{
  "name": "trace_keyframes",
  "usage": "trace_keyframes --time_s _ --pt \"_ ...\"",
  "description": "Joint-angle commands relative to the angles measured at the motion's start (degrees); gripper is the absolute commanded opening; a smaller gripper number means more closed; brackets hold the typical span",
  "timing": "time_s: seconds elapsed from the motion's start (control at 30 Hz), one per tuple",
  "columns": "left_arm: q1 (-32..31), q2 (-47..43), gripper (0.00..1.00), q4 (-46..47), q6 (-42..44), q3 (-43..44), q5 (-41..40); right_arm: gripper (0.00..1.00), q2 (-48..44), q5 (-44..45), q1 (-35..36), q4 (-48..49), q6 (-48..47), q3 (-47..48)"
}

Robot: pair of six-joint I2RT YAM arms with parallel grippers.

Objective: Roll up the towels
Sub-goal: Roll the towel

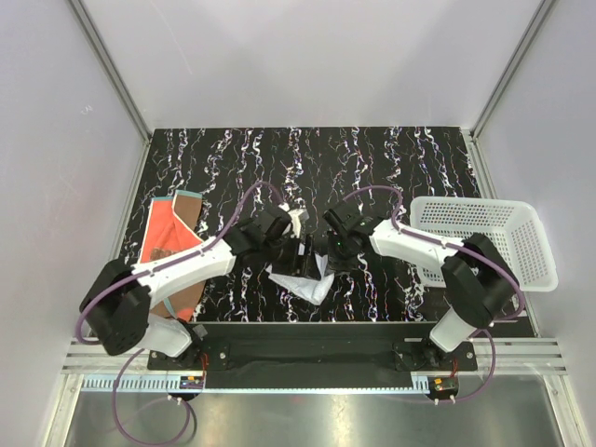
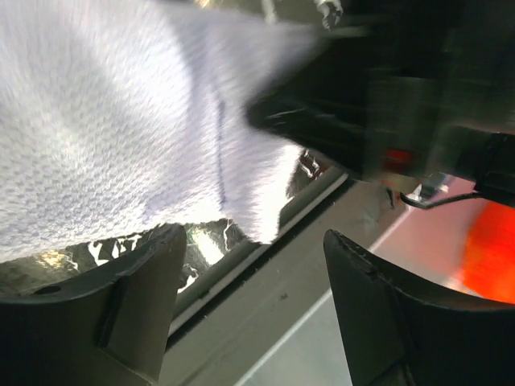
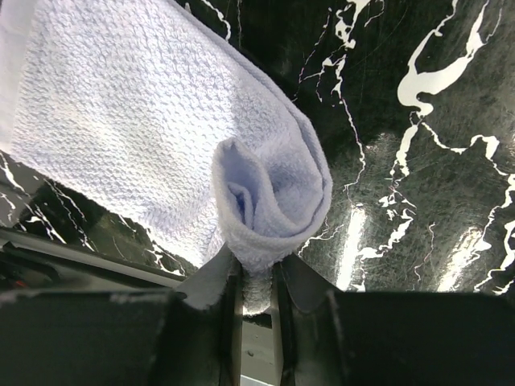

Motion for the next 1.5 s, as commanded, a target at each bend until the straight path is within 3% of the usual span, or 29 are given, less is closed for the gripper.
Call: trace_keyframes --time_s 0.0,0.17,0.4,1.07,1.43,1.47 --pt "-5.5 -3.7 0.74 -3.8 5.5 4.4 -11.9 0.1 1.9 1.2 1.1 -3.5 -1.1 3.5" --pt "-12.7 -1.3 0.74 -4.8 8.1 8.2 -21.0 0.1 3.4 1.1 1.4 -5.3 -1.1 5.4" --pt "-16.5 3.1 0.72 -3.9 8.0 8.5 -28.1 0.09 4.1 0.2 1.4 -5.6 -1.2 5.9" --pt "-25.2 10.7 0.6 4.8 7.8 6.2 -33.8 0.1 3.8 -1.3 1.4 -5.4 -0.9 6.4" --pt "-27.4 13.0 0.41 13.2 6.1 0.9 -34.8 0.1 3.4 -3.4 1.4 -4.4 -0.6 6.2" --pt "-27.6 13.0 0.36 13.4 6.1 0.8 -35.7 0.1 3.4 -3.7 1.4 -4.3 -0.5 6.1"
